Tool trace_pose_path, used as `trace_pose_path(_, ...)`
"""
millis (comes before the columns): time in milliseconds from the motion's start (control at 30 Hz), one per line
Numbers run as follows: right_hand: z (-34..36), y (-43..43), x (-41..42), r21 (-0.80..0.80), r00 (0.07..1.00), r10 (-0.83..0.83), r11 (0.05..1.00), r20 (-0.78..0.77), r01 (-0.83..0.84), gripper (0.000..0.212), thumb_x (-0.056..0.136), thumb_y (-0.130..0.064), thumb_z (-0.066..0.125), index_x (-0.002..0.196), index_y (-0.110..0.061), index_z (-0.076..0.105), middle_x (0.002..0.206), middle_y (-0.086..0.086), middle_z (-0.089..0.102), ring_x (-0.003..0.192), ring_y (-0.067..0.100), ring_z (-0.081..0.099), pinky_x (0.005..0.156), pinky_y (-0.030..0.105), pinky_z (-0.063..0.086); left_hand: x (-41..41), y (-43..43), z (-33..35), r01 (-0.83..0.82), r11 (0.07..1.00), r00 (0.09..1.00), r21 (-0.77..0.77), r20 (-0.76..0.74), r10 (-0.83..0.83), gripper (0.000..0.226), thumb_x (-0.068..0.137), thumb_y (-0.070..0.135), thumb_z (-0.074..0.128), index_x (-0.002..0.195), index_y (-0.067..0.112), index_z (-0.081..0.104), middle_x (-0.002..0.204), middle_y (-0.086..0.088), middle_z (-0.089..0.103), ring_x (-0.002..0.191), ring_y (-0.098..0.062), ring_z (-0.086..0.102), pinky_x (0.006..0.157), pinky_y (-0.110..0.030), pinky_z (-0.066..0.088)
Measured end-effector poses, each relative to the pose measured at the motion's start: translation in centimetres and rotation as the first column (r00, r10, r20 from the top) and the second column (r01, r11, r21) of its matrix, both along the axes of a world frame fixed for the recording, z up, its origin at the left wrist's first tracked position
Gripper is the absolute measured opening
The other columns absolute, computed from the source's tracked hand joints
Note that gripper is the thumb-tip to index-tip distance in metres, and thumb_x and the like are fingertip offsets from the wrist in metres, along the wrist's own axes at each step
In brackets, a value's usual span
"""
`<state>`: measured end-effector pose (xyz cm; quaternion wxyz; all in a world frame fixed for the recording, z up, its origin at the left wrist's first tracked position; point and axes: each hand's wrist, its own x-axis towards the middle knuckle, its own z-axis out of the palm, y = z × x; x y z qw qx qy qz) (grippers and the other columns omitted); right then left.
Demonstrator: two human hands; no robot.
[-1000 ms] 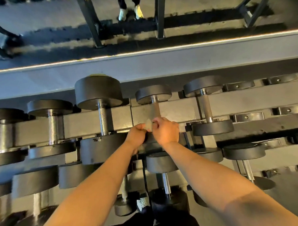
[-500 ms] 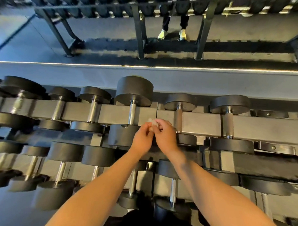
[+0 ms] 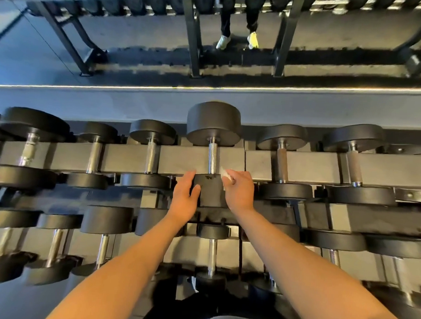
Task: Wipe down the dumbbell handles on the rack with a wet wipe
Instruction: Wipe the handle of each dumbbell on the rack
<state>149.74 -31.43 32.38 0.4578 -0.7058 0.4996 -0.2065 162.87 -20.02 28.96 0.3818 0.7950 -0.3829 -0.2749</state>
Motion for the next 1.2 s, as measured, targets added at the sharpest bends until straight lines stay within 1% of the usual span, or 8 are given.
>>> trace_pose_path(133, 0.6, 2.3, 2.6, -0.222, 0.986, 0.148, 0.962, -0.074, -0.161, 0.03, 0.098, -0.016, 0.062, 0.127, -0.012, 0.067, 0.117, 0.007, 0.057, 0.113, 0.024, 0.051, 0.1, 0.031, 0.042, 0.6, 0.6, -0.2, 0.036, 0.999, 0.999, 0.007, -0.011, -0.036, 0.049, 0.106, 0.027, 0.043, 0.154, 0.022, 0.035, 0.155, -0.004, 0.04, 0.143, -0.021, 0.037, 0.121, -0.05, 0.029)
trace_pose_path(233, 0.6, 3.7, 3.8, -0.334, 0.928, 0.281, 0.874, -0.246, -0.353, 0.032, 0.101, -0.023, 0.055, 0.132, -0.02, 0.064, 0.118, 0.002, 0.056, 0.113, 0.022, 0.044, 0.093, 0.034, 0.037, 0.8, 0.6, 0.2, 0.081, 0.995, 0.997, -0.058, 0.009, -0.081, 0.035, 0.106, 0.015, 0.044, 0.139, 0.027, 0.048, 0.133, 0.003, 0.055, 0.125, -0.016, 0.051, 0.11, -0.046, 0.041)
trace_pose_path(333, 0.4, 4.0, 3.4, -0.366, 0.885, 0.37, 0.811, -0.283, -0.456, 0.035, 0.1, -0.018, 0.054, 0.135, -0.021, 0.062, 0.116, 0.001, 0.055, 0.112, 0.021, 0.045, 0.092, 0.035, 0.038, 1.4, 0.6, -0.6, 0.083, 0.996, 0.996, -0.024, 0.019, -0.083, 0.044, 0.102, 0.023, 0.044, 0.145, 0.031, 0.043, 0.143, 0.005, 0.05, 0.135, -0.017, 0.044, 0.114, -0.052, 0.037)
trace_pose_path(500, -1.3, 3.0, 0.9, -0.352, 0.975, 0.206, 0.909, -0.083, -0.222, 0.038, 0.097, -0.005, 0.059, 0.133, -0.014, 0.064, 0.107, 0.001, 0.052, 0.103, 0.018, 0.051, 0.096, 0.034, 0.049, 1.0, 0.2, -0.5, 0.037, 0.999, 0.999, 0.04, 0.028, -0.039, 0.049, 0.103, 0.019, 0.045, 0.151, 0.024, 0.037, 0.151, 0.001, 0.042, 0.141, -0.019, 0.037, 0.12, -0.05, 0.03)
trace_pose_path(733, -1.9, 2.8, 0.3, -0.072, 0.978, -0.208, 0.976, -0.011, 0.206, 0.038, 0.102, -0.009, 0.052, 0.14, -0.006, 0.056, 0.122, 0.007, 0.048, 0.109, 0.019, 0.056, 0.101, 0.017, 0.036, 1.5, 0.2, -1.6, 0.061, 0.995, 0.998, 0.076, -0.001, -0.061, 0.05, 0.1, 0.034, 0.04, 0.149, 0.032, 0.035, 0.149, 0.001, 0.043, 0.14, -0.021, 0.039, 0.117, -0.052, 0.034)
trace_pose_path(933, -1.2, 5.0, 1.9, -0.218, 0.998, 0.018, 0.976, 0.053, -0.006, 0.037, 0.098, -0.008, 0.059, 0.135, -0.014, 0.061, 0.115, -0.002, 0.052, 0.107, 0.015, 0.052, 0.1, 0.028, 0.047, 1.5, 0.4, 0.1, 0.037, 0.999, 0.99, 0.037, -0.136, -0.031, 0.051, 0.105, 0.035, 0.036, 0.155, 0.031, 0.032, 0.156, 0.002, 0.04, 0.144, -0.012, 0.034, 0.123, -0.042, 0.026)
trace_pose_path(1067, -0.2, 4.0, 1.0, -0.062, 0.977, 0.165, 0.985, 0.135, -0.158, 0.036, 0.101, -0.02, 0.057, 0.136, -0.025, 0.059, 0.121, -0.007, 0.063, 0.114, 0.011, 0.057, 0.1, 0.027, 0.046, -0.4, -0.3, 2.5, 0.132, 0.968, 0.969, -0.212, -0.178, -0.171, 0.047, 0.108, 0.028, 0.041, 0.153, 0.014, 0.04, 0.156, -0.006, 0.041, 0.15, -0.021, 0.031, 0.125, -0.045, 0.021)
trace_pose_path(1200, 0.7, 2.7, -0.6, 0.097, 0.97, -0.1, 0.992, 0.22, 0.08, 0.024, 0.103, -0.016, 0.053, 0.124, -0.024, 0.061, 0.123, -0.005, 0.058, 0.112, 0.004, 0.056, 0.1, 0.025, 0.048, -3.0, -1.4, 2.0, 0.373, 0.925, 0.857, 0.065, 0.359, -0.371, 0.059, 0.106, 0.013, 0.039, 0.16, 0.027, 0.022, 0.167, 0.006, 0.02, 0.156, -0.02, -0.001, 0.125, -0.051, -0.004)
